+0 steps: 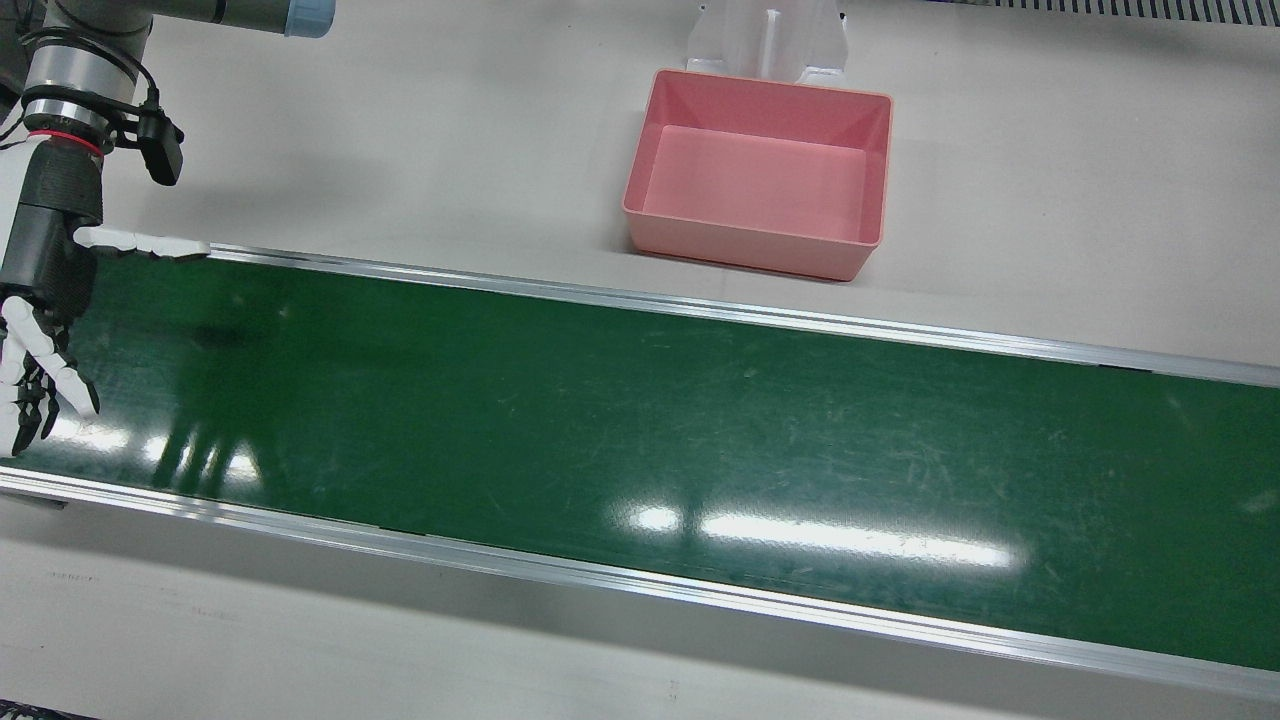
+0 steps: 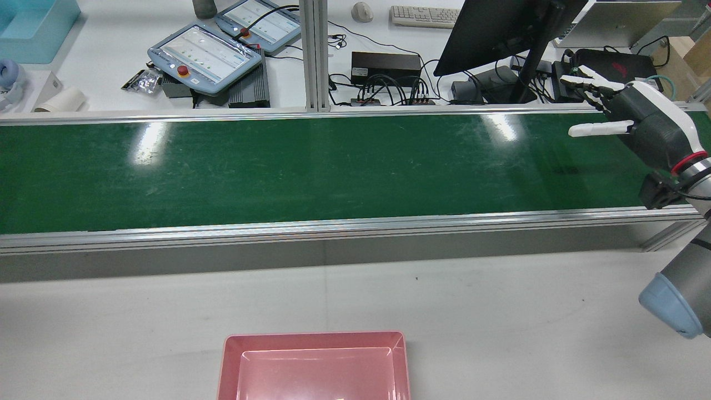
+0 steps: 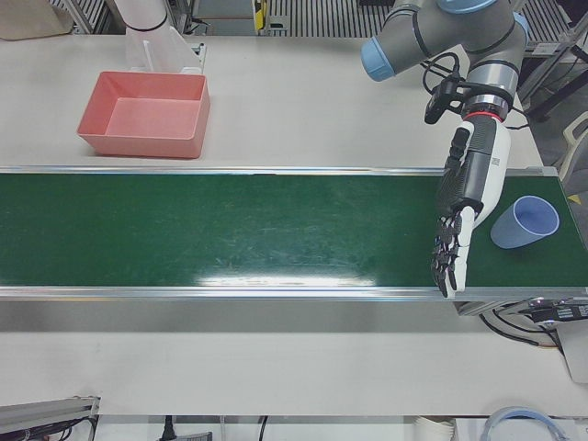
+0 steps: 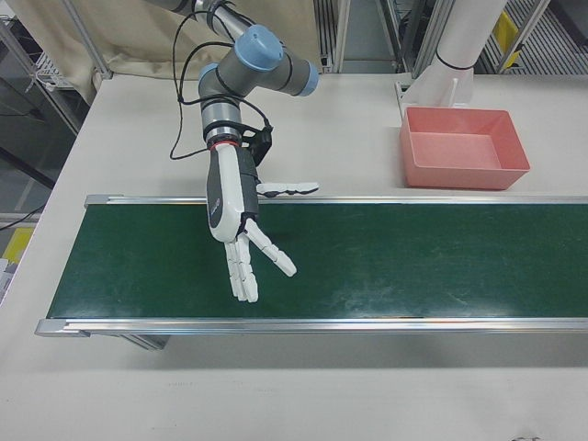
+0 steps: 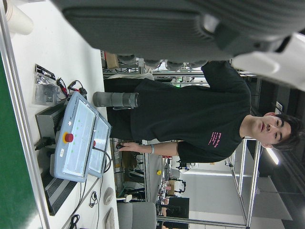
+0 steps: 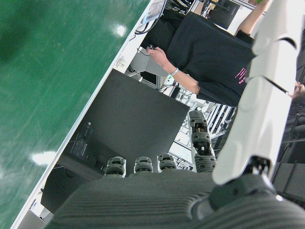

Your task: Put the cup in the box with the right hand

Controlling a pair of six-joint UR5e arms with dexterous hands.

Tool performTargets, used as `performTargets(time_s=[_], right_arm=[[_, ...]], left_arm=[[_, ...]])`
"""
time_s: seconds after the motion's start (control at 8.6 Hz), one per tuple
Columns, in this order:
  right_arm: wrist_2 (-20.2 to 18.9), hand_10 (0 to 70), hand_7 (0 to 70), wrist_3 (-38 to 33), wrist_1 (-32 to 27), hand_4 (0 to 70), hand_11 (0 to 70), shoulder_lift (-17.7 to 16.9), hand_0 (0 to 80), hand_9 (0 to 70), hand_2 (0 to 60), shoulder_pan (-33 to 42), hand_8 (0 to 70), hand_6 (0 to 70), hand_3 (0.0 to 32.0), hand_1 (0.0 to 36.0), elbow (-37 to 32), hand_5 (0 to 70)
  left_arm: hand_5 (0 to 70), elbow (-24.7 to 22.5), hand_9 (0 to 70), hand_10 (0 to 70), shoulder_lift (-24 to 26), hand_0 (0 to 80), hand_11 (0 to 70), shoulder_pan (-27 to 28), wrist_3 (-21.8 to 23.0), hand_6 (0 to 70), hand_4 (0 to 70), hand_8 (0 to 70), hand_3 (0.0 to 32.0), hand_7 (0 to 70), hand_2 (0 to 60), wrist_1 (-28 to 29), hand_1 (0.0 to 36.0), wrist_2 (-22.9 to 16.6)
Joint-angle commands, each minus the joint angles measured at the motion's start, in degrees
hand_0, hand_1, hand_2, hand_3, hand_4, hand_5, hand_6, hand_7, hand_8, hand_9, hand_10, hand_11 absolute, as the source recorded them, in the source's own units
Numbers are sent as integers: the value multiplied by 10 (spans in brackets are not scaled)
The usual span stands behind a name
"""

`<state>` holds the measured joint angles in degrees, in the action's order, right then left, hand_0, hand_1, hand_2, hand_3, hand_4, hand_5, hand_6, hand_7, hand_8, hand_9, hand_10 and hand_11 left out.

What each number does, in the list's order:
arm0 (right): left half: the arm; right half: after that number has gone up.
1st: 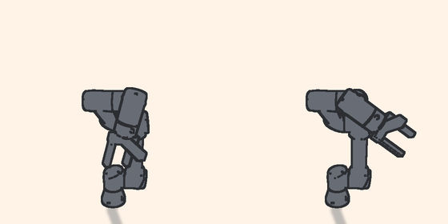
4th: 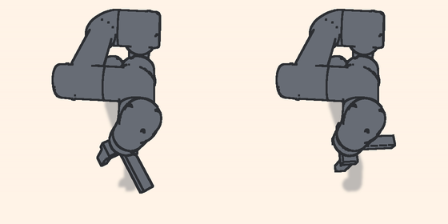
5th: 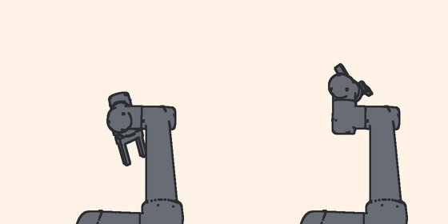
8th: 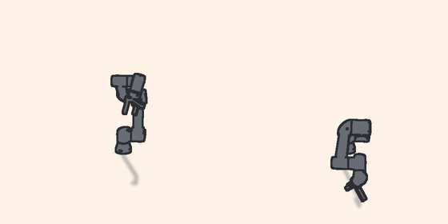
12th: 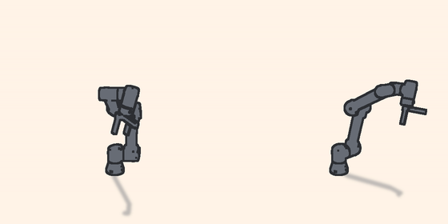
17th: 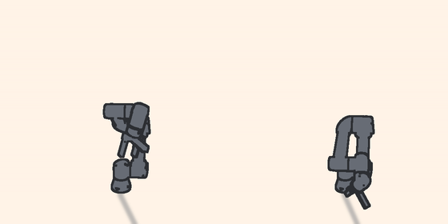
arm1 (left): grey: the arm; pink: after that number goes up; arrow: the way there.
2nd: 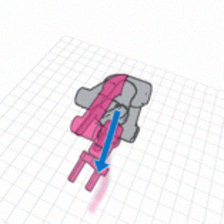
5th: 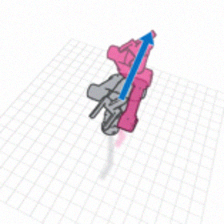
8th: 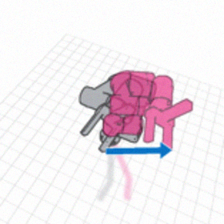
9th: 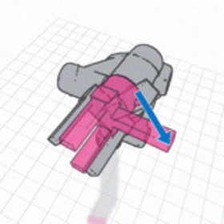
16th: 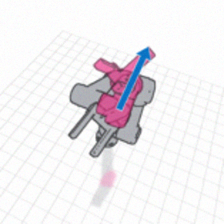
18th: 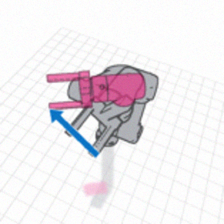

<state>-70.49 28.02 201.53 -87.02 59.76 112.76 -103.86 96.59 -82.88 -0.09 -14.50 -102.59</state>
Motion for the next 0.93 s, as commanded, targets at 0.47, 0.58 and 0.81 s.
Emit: performTargets(time_s=[0.47,0.58,0.81], right_arm=[[-1,37,81,40,-176,59,69,-60,457,59,151,16,24,22,70,125,-52,44],[-1,39,78,36,-202,64,72,-58,449,59,146,15,24,22,60,116,-71,42],[0,26,119,25,-230,146,52,-57,477,54,59,27,15,30,20,106,-83,40]], left_arm=[[0,1,0,0,0,0,0,0,0,0,0,0,0,0,0,0,0,0],[0,1,0,0,0,0,0,0,0,0,0,0,0,0,0,1,0,0],[0,0,0,0,0,0,0,0,0,0,0,0,0,0,0,0,0,-1]])
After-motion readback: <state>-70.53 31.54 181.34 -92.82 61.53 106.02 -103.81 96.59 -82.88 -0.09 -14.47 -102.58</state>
